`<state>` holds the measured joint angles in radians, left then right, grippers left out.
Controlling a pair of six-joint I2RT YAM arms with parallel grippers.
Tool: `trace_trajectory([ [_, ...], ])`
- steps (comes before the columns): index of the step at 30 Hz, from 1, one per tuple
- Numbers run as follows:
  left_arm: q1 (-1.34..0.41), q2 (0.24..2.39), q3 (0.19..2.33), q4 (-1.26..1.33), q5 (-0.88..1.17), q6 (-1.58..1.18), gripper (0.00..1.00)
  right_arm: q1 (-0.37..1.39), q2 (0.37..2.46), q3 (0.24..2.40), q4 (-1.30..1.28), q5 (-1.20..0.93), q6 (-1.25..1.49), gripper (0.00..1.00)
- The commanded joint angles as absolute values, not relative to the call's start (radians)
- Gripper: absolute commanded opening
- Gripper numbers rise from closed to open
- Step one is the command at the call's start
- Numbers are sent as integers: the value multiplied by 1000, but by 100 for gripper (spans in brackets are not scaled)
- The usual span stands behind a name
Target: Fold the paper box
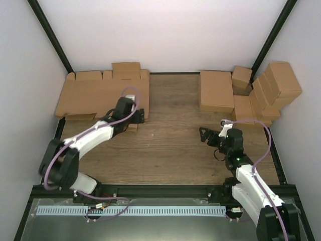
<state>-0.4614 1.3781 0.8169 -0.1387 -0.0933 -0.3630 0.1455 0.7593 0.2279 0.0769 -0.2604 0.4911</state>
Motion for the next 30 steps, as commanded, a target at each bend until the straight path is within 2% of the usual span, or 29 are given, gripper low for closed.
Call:
trace_trajectory([
  [1,-526,1608,1036,-301,-264,-248,90,156,759,244,93,-254,490,100],
  [9,-543,1880,1302,-409,-258,-205,90,157,756,244,93,-256,489,100],
  [18,-543,2025,1416,-477,-286,-213,90,158,758,244,92,-250,486,100],
  [27,-537,2051,1459,-554,-362,-252,81,158,762,245,91,-252,486,100],
  [30,-534,2044,1471,-585,-387,-262,71,157,763,245,91,-254,486,100],
])
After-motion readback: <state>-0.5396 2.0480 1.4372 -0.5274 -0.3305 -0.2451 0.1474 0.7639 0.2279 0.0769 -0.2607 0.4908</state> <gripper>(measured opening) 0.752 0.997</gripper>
